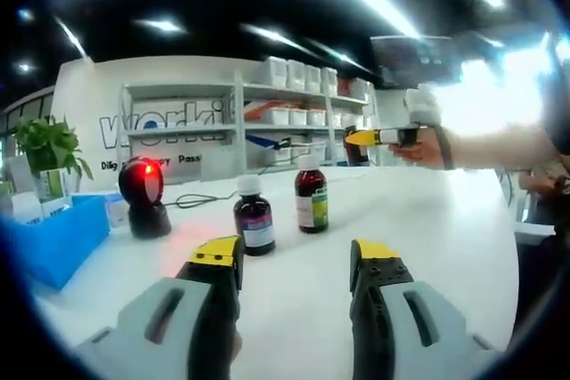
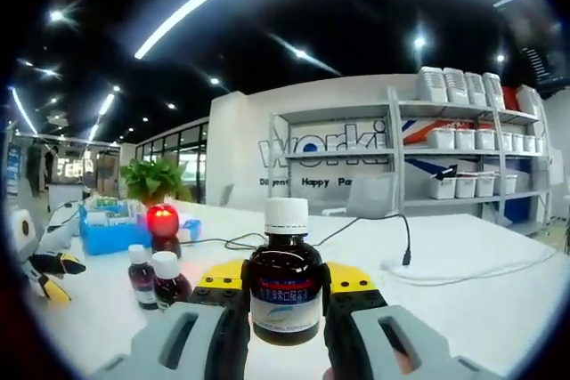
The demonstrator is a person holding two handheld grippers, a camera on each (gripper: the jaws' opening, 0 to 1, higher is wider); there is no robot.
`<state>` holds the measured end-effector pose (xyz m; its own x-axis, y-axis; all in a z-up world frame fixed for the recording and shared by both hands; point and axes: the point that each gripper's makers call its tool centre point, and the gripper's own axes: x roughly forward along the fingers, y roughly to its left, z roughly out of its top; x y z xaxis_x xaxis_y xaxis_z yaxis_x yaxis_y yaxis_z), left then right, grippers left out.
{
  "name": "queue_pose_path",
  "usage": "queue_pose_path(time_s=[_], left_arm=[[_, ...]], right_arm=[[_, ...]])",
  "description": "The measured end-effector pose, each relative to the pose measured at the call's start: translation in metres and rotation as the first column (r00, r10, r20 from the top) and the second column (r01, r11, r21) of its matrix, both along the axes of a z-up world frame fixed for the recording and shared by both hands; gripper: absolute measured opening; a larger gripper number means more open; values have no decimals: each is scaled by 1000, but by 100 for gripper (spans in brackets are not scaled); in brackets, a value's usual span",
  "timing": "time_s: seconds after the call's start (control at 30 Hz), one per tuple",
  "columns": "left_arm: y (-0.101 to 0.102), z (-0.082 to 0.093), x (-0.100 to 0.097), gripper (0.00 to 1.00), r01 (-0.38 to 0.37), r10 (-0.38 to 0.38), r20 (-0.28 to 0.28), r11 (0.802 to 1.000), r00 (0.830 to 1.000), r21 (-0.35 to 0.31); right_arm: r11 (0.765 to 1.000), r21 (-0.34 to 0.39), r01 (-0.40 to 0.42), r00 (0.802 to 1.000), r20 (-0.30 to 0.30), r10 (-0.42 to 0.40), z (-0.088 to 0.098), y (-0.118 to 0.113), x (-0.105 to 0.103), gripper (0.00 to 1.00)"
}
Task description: Rotate the medicine bottle to make it face forward pick up the medicine bottle inspect the drug traceability code place the medicine on the table
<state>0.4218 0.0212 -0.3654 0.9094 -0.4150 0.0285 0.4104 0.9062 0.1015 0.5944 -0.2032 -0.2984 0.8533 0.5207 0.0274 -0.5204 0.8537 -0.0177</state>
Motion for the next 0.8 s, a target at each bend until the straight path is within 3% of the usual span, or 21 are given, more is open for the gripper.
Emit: queue_pose_path(time_s=[0.57,0.8], left_arm=[[-2,0,-1,39,3,-3,0,1000,1000,9],[-3,0,-1,39,4,-4,1,1000,1000,10]], right_arm=[[999,-39,-7,997,-81,4,-58,6,-3,27],[999,-42,18,995,-101,-22,-67,11,-4,27]])
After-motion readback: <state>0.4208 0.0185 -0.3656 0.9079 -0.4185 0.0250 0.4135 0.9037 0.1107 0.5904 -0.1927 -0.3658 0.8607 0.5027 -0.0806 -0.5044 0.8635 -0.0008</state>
